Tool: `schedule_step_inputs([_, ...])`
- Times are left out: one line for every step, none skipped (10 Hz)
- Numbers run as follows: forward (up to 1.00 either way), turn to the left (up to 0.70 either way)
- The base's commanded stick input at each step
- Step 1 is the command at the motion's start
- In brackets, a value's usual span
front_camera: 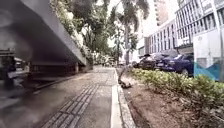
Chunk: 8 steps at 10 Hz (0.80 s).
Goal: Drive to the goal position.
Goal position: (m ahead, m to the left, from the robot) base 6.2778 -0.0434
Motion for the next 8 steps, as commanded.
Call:
schedule_step_inputs([0.45,0.03])
schedule_step_inputs([0.45,0.03])
schedule_step_inputs([0.45,0.03])
schedule_step_inputs([0.45,0.03])
schedule_step_inputs([0.45,0.03])
schedule_step_inputs([0.45,0.03])
schedule_step_inputs([0.45,0.03])
schedule_step_inputs([0.45,0.03])
